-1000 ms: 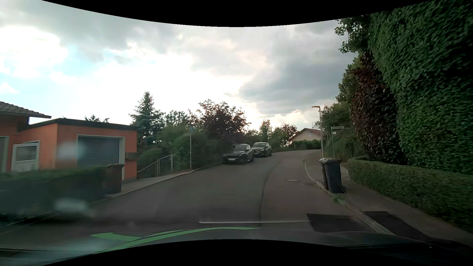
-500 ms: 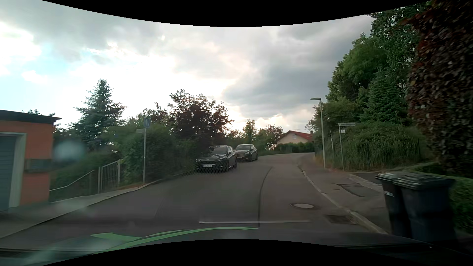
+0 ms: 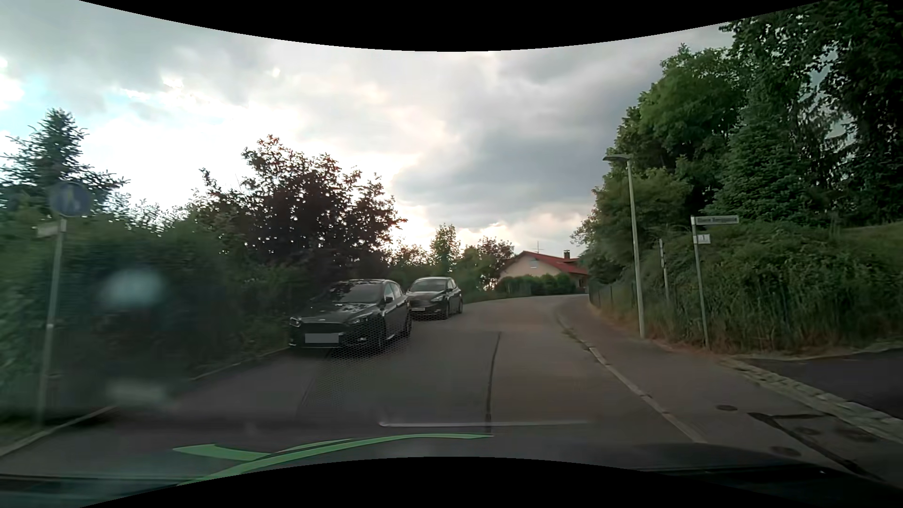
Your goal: Follow the waypoints while adhering to traffic rules and regulations
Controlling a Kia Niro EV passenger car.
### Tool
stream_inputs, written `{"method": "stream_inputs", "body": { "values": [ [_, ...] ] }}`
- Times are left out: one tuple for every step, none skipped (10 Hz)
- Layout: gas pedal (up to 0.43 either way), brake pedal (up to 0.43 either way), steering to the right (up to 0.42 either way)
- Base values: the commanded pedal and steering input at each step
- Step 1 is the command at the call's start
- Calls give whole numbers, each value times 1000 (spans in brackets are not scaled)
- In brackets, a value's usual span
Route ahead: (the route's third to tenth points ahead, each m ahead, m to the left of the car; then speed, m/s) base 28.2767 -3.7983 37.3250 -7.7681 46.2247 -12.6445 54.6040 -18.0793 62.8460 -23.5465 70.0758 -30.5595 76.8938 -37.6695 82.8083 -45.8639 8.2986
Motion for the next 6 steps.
{"method": "stream_inputs", "body": {
  "values": [
    [130, 0, 76],
    [130, 0, 72],
    [130, 0, 70],
    [130, 0, 67],
    [130, 0, 64],
    [130, 0, 62]
  ]
}}
